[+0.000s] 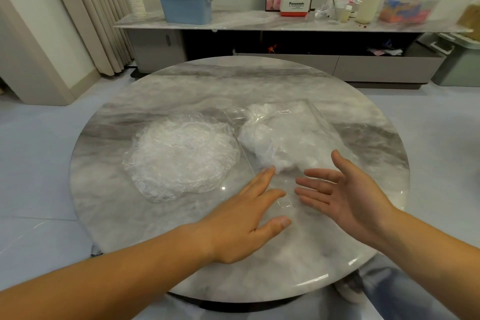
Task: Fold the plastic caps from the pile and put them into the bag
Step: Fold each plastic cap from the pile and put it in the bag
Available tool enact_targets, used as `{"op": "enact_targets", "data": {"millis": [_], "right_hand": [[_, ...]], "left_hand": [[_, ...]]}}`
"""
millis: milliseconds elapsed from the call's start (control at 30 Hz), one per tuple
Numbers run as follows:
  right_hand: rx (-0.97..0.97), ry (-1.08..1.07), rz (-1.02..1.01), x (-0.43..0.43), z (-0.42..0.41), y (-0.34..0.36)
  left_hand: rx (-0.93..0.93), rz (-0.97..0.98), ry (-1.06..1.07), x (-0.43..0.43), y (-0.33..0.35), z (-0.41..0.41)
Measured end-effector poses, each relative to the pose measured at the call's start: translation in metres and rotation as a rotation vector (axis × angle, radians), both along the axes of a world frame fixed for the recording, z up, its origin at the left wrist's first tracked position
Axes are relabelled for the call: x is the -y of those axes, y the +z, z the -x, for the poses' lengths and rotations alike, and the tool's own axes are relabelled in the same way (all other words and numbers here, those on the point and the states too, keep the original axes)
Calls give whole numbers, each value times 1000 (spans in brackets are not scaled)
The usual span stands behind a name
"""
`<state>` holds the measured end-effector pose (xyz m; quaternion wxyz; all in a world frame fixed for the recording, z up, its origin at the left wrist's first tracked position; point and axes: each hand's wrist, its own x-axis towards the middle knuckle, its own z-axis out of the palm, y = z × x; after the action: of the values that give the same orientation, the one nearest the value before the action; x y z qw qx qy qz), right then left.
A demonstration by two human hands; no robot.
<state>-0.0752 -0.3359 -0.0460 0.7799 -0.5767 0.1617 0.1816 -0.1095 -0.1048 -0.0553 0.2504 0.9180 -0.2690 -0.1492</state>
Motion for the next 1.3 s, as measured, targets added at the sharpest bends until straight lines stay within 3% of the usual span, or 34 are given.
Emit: {"op": "enact_targets", "data": {"millis": [133, 233, 367, 433, 567, 667, 833, 1033, 1300], "right_hand": [[244, 10, 367, -3, 5, 15], [567, 61, 634, -21, 7, 23], [1091, 336, 1093, -53, 8, 20], [1197, 543, 1287, -73, 8, 12], [1059, 911, 1495, -104, 12, -6], [1000, 1001, 1607, -112, 9, -13], [956, 995, 1685, -105, -1, -22], [933, 910, 1695, -96, -7, -23], [957, 879, 1654, -89, -6, -21]], "left_hand": [[96, 91, 140, -13, 2, -3], [152, -7, 315, -38, 0, -11], [208, -238, 433, -78, -5, -23], [207, -295, 457, -93, -6, -29], [168, -354, 457, -108, -8, -39], [191, -375, 444, -112, -10, -44], [291, -313, 407, -121, -8, -44], [248, -315, 297, -127, -8, -37], [449, -324, 295, -127, -5, -26]]}}
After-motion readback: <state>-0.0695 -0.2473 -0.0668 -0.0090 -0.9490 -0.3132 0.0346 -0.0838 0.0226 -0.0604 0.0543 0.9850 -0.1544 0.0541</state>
